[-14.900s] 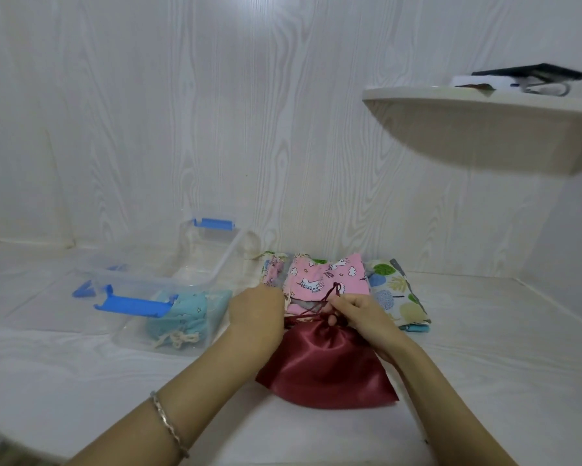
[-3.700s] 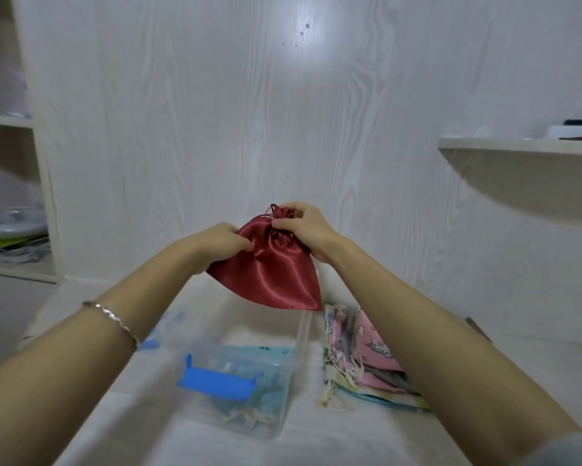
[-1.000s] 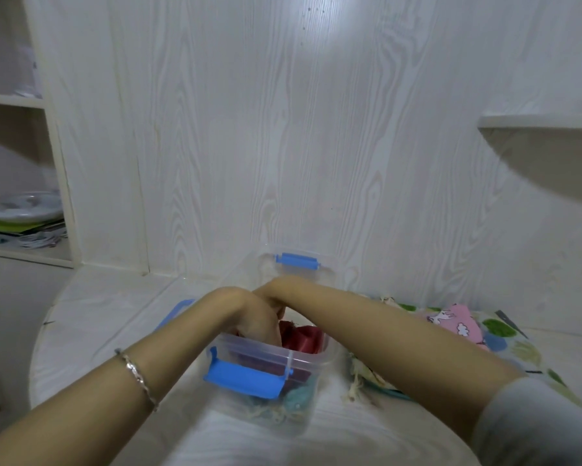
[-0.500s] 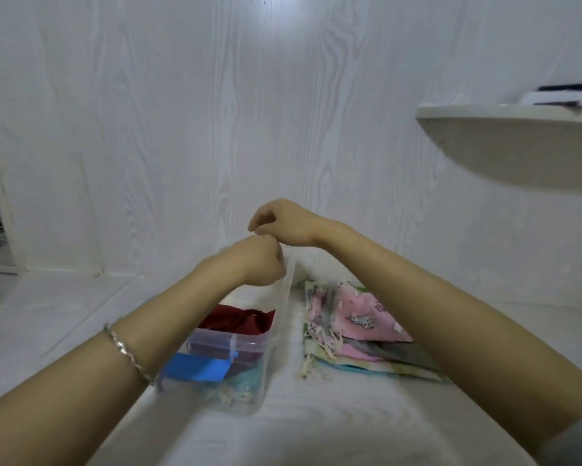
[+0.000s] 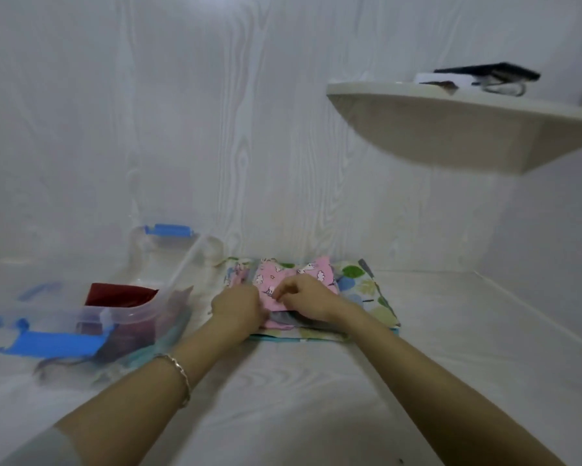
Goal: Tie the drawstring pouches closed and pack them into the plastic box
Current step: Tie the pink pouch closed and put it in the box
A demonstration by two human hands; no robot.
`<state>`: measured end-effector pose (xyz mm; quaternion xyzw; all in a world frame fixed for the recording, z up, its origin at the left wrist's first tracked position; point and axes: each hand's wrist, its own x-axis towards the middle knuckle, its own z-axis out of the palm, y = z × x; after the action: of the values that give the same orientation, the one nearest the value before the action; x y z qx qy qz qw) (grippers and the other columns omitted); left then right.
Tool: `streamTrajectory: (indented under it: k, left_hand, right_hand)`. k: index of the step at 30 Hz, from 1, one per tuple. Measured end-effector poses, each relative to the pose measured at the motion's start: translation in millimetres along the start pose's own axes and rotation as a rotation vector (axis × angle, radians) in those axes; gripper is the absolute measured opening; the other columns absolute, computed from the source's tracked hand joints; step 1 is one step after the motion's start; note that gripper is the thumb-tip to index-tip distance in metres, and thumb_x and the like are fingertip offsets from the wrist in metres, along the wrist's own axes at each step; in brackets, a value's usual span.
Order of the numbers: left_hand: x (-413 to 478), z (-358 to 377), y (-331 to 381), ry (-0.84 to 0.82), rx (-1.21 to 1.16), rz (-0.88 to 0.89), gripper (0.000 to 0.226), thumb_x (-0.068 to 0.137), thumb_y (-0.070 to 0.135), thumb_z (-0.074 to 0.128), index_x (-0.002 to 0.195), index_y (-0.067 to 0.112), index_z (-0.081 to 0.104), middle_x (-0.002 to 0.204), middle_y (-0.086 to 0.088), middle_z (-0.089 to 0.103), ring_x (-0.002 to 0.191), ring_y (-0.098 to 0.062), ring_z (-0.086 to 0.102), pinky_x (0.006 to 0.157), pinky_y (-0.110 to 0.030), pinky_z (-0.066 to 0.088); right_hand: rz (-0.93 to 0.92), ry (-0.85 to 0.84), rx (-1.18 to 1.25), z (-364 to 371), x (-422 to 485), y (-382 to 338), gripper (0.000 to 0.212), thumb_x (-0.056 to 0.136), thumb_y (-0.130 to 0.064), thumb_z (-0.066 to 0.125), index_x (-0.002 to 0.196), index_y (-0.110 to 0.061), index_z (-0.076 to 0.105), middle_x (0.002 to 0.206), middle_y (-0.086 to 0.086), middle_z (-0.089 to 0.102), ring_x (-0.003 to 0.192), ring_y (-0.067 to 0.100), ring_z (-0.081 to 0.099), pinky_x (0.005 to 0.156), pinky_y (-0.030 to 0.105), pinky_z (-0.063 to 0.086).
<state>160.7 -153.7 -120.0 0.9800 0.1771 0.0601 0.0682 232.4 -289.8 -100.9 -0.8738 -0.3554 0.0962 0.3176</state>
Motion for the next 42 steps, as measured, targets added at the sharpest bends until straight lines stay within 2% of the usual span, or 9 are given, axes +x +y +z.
streamTrajectory:
  k: [9, 12, 16, 21, 24, 29, 33, 37, 42]
  left_hand:
    - [-10, -17, 10, 0.187, 0.223, 0.064, 0.036, 0.081, 0.043, 0.068, 0.101, 0.015, 0.059, 0.100, 0.000, 0.065, 0.094, -0.021, 0.064, 0.068, -0.029, 0.042]
    - [-19, -27, 16, 0.348, -0.361, 0.157, 0.014, 0.085, 0.023, 0.063, 0.093, 0.015, 0.056, 0.084, 0.001, 0.065, 0.080, -0.017, 0.063, 0.061, -0.025, 0.046]
    - [-40, -48, 20, 0.375, -1.037, 0.139, 0.008, 0.091, 0.011, 0.055, 0.097, 0.015, 0.060, 0.076, -0.003, 0.067, 0.065, -0.009, 0.061, 0.050, -0.011, 0.043]
    - [-55, -57, 5, -0.014, -1.000, -0.098, 0.051, 0.101, 0.046, 0.025, 0.090, 0.015, 0.064, 0.084, -0.011, 0.066, 0.075, -0.022, 0.059, 0.067, -0.030, 0.046]
    - [-66, -54, 2, -0.266, -1.176, -0.192, 0.069, 0.097, 0.062, 0.014, 0.109, 0.014, 0.063, 0.080, -0.009, 0.065, 0.063, -0.020, 0.056, 0.054, -0.024, 0.044]
    - [-68, -45, 1, -0.078, -1.281, -0.207, 0.056, 0.098, 0.057, 0.028, 0.109, 0.018, 0.065, 0.089, -0.004, 0.066, 0.068, -0.016, 0.058, 0.060, -0.023, 0.044]
    - [-67, -36, -9, 0.090, -1.551, -0.212, 0.034, 0.097, 0.040, 0.047, 0.092, 0.021, 0.075, 0.091, -0.020, 0.071, 0.072, -0.024, 0.059, 0.068, -0.036, 0.046]
    - [-71, -45, -10, 0.192, -1.790, -0.160, 0.035, 0.101, 0.026, 0.043, 0.083, 0.013, 0.070, 0.066, -0.002, 0.055, 0.052, -0.009, 0.043, 0.045, -0.020, 0.034]
    - [-80, -47, -7, 0.251, -1.836, -0.076, 0.046, 0.102, 0.021, 0.040, 0.065, 0.016, 0.065, 0.084, -0.005, 0.068, 0.076, -0.014, 0.060, 0.059, -0.018, 0.046]
  right_hand:
    - [-0.090, 0.158, 0.087, 21, -12, -5, 0.046, 0.086, 0.008, 0.042, 0.125, -0.007, 0.062, 0.125, 0.005, 0.064, 0.112, 0.014, 0.057, 0.094, 0.017, 0.040]
    - [-0.222, 0.256, 0.174, 29, -14, -11, 0.044, 0.091, 0.005, 0.046, 0.131, -0.011, 0.057, 0.119, -0.008, 0.061, 0.105, 0.003, 0.056, 0.090, 0.016, 0.043]
    - [-0.207, 0.503, 0.410, 25, -18, -21, 0.030, 0.092, 0.002, 0.051, 0.084, -0.022, 0.068, 0.071, -0.018, 0.065, 0.067, -0.007, 0.057, 0.064, 0.011, 0.044]
    - [-0.169, 0.514, 0.610, -1, -33, -32, 0.030, 0.102, -0.020, 0.045, 0.098, -0.005, 0.071, 0.071, -0.015, 0.068, 0.064, -0.010, 0.053, 0.063, 0.011, 0.041]
    - [-0.121, 0.440, 0.702, -8, -39, -27, 0.033, 0.100, -0.042, 0.045, 0.109, -0.028, 0.073, 0.077, -0.022, 0.068, 0.086, 0.000, 0.061, 0.081, 0.026, 0.050]
    - [-0.133, 0.329, 0.814, 0, -50, -21, 0.039, 0.089, -0.056, 0.050, 0.111, -0.033, 0.072, 0.121, 0.007, 0.068, 0.122, 0.027, 0.058, 0.108, 0.054, 0.039]
    - [-0.050, 0.351, 1.072, 3, -60, -20, 0.029, 0.089, -0.046, 0.062, 0.109, -0.029, 0.074, 0.108, 0.008, 0.072, 0.112, 0.027, 0.064, 0.098, 0.045, 0.050]
    - [0.014, 0.426, 1.651, -8, -68, -19, 0.022, 0.095, -0.028, 0.057, 0.101, -0.014, 0.072, 0.102, 0.003, 0.073, 0.094, 0.017, 0.068, 0.090, 0.033, 0.052]
    - [0.013, 0.424, 1.896, -3, -71, -6, 0.014, 0.095, -0.020, 0.056, 0.089, -0.011, 0.064, 0.076, 0.000, 0.068, 0.070, 0.012, 0.070, 0.080, 0.031, 0.059]
